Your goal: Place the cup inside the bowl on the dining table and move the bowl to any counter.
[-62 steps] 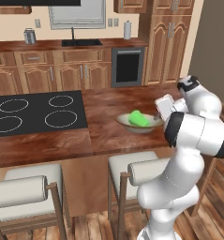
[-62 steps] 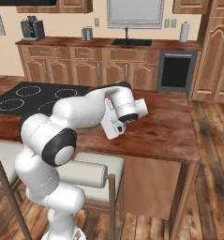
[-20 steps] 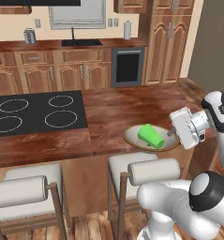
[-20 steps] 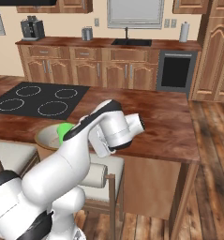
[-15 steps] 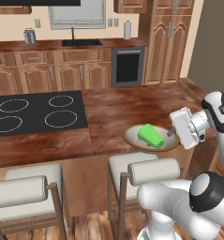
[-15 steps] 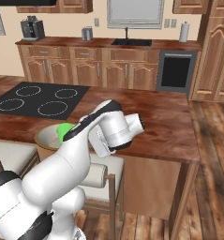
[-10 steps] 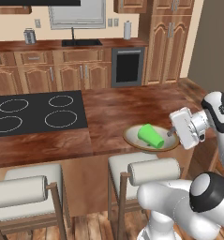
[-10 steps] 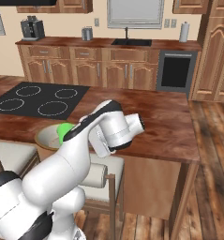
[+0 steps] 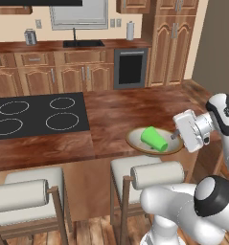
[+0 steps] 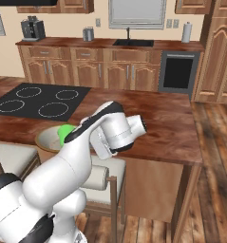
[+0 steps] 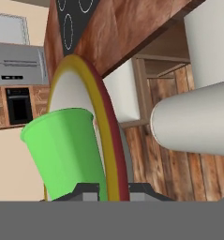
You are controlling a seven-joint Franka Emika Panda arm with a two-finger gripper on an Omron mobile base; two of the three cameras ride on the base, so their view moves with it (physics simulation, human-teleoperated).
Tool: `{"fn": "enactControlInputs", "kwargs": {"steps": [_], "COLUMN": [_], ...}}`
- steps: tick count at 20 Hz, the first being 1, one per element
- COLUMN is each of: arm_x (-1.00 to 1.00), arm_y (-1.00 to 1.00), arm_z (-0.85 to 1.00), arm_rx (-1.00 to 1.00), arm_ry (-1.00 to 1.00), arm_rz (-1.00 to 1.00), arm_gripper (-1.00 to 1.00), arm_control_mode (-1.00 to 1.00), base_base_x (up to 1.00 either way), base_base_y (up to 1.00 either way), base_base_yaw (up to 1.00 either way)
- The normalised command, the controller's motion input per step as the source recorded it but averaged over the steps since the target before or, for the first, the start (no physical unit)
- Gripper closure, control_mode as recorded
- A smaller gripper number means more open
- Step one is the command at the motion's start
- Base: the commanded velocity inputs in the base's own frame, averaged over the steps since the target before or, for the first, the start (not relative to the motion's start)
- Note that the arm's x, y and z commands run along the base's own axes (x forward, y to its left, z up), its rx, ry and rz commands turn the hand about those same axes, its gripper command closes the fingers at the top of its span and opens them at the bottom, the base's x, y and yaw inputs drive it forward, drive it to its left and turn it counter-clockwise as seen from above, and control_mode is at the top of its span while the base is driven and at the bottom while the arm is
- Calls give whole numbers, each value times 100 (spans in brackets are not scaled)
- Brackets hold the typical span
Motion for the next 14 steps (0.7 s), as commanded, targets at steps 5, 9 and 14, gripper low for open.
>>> {"fn": "enactControlInputs", "kwargs": {"steps": [5,9,14], "arm_x": [0,0,0], "arm_y": [0,0,0], "arm_z": [0,0,0], "arm_rx": [0,0,0], "arm_ry": [0,0,0], "arm_rz": [0,0,0], "arm_gripper": [100,100,100], "arm_control_mode": [100,100,100], "base_base_x": [0,0,-14], "base_base_y": [0,-7,-57], "base_base_yaw": [0,0,0]}}
